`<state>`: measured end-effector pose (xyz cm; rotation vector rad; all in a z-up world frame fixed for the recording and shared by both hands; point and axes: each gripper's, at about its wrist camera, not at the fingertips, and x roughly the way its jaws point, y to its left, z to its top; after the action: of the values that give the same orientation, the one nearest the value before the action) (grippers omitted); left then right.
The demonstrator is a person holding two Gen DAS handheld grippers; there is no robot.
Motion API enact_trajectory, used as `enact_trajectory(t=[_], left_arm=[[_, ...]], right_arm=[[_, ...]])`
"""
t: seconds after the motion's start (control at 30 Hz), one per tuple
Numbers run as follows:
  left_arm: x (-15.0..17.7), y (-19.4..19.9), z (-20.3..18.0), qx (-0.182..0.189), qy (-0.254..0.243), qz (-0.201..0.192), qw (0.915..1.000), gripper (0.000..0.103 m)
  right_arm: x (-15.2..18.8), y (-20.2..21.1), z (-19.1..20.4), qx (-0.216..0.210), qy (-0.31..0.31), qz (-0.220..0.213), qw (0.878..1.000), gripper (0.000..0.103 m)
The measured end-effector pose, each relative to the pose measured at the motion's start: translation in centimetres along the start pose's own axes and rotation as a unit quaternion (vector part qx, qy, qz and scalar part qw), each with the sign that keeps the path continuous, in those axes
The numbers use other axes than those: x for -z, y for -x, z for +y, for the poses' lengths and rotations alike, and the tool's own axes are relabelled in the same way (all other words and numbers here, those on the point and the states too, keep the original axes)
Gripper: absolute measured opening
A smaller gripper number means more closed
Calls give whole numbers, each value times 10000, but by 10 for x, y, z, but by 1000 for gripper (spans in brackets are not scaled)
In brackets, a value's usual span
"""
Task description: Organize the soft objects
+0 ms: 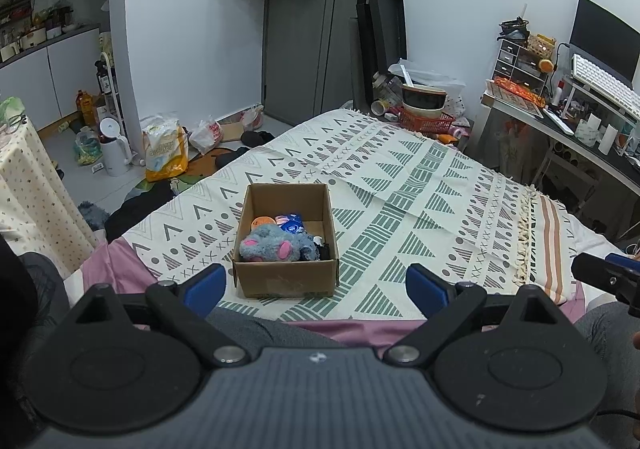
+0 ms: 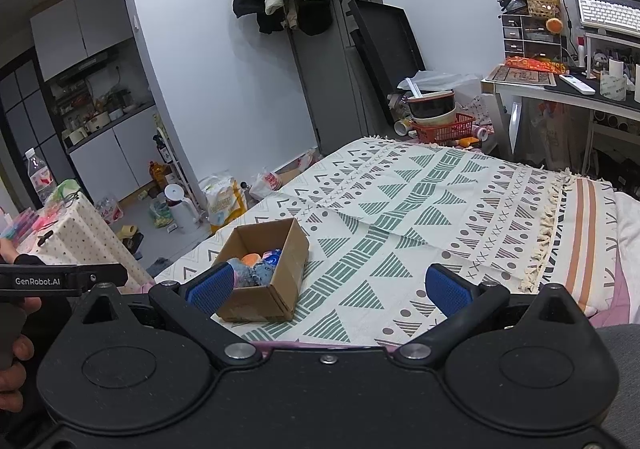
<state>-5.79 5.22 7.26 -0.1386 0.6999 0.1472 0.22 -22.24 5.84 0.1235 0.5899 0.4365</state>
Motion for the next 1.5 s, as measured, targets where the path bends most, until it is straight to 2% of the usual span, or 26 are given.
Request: enact_trajectory(t=[1.5], left_arm=[[2,1,-2,-13,-21,11,10000,96]], right_arm=[[2,-2,1,-11,20,8,10000,103]])
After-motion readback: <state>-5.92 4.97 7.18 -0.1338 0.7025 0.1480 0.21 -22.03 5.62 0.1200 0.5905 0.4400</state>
